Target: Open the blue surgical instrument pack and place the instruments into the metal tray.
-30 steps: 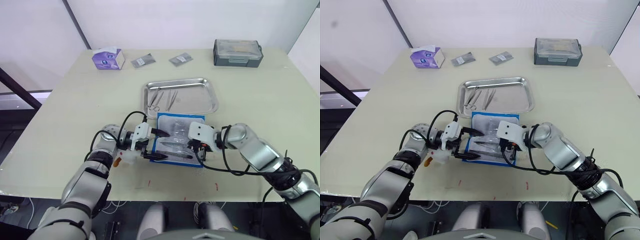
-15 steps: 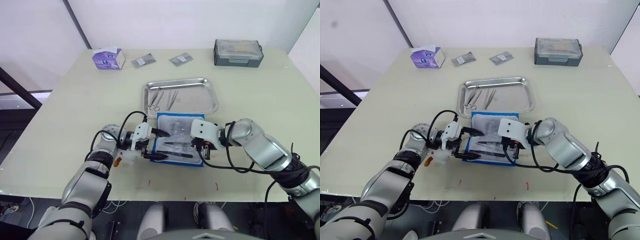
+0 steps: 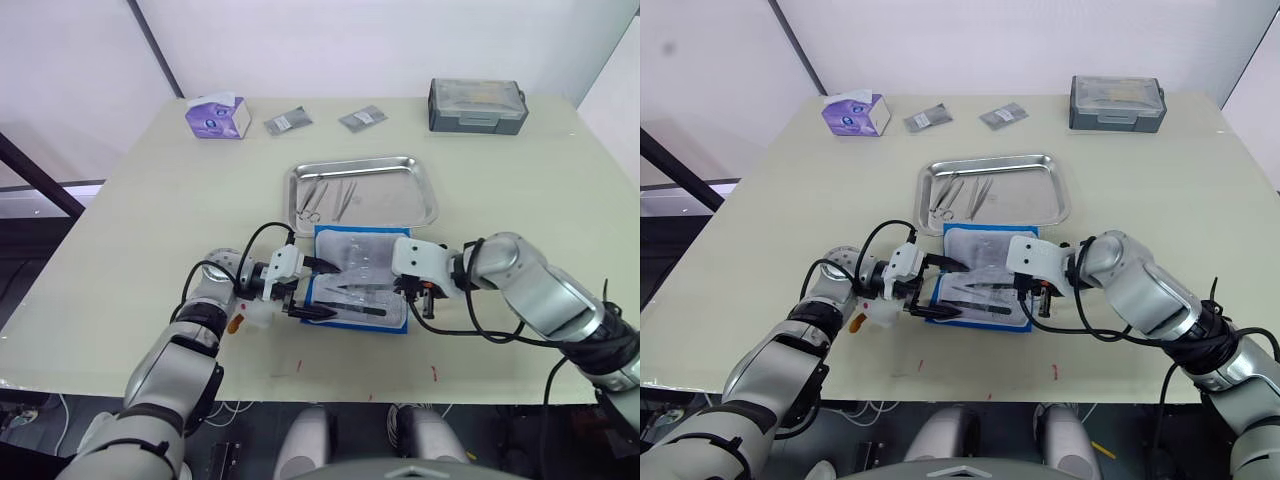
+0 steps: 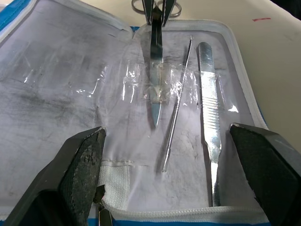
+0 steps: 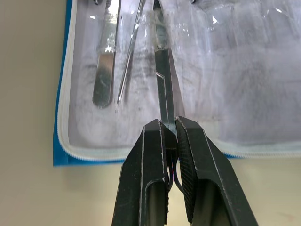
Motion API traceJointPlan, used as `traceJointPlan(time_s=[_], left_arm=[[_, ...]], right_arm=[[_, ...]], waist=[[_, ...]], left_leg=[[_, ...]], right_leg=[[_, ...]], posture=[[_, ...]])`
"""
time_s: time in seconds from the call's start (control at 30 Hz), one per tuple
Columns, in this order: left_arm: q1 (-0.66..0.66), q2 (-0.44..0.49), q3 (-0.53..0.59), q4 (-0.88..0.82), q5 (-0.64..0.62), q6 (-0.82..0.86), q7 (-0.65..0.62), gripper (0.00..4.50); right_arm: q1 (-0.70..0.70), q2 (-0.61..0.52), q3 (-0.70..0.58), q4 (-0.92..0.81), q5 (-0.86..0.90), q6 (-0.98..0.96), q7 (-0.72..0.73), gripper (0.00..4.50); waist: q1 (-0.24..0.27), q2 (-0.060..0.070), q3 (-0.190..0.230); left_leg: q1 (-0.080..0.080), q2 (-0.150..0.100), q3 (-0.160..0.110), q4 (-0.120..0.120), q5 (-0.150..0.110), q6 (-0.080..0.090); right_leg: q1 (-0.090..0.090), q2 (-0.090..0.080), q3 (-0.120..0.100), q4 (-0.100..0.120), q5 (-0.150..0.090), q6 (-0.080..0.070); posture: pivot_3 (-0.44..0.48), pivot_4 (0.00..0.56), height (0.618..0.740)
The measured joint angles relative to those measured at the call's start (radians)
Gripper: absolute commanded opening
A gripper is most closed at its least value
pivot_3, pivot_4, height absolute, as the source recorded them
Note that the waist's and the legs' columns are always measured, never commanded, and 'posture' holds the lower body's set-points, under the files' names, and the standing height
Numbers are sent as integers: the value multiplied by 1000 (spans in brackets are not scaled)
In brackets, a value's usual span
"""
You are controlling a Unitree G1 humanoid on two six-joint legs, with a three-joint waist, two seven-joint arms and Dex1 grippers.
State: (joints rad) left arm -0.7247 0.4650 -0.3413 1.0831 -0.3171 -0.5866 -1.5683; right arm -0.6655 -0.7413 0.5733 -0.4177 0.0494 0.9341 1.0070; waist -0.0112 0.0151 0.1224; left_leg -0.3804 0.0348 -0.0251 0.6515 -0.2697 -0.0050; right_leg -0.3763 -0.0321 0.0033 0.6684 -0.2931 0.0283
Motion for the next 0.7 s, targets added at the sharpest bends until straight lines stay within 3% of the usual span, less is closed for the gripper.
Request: traceJointPlan(time_s=[0.5,0.7], left_arm=[[0,-7,2,4,1,-1,0,4500],[4,-9,12,9,5,-1,0,4500]], right_arm=[[92,-229,-196,-66,74,-113,82,105],[131,-253,-286,-35,108,-132,85,105]], waist=[[-1,-1,1],[-2,-2,2]], left_leg=[[0,-4,0,0,0,0],[1,-5,0,0,0,0]], right_leg=[[0,-2,3,0,-1,3],[0,-2,7,0,-1,4]], posture=[[0,150,734],[0,150,734]])
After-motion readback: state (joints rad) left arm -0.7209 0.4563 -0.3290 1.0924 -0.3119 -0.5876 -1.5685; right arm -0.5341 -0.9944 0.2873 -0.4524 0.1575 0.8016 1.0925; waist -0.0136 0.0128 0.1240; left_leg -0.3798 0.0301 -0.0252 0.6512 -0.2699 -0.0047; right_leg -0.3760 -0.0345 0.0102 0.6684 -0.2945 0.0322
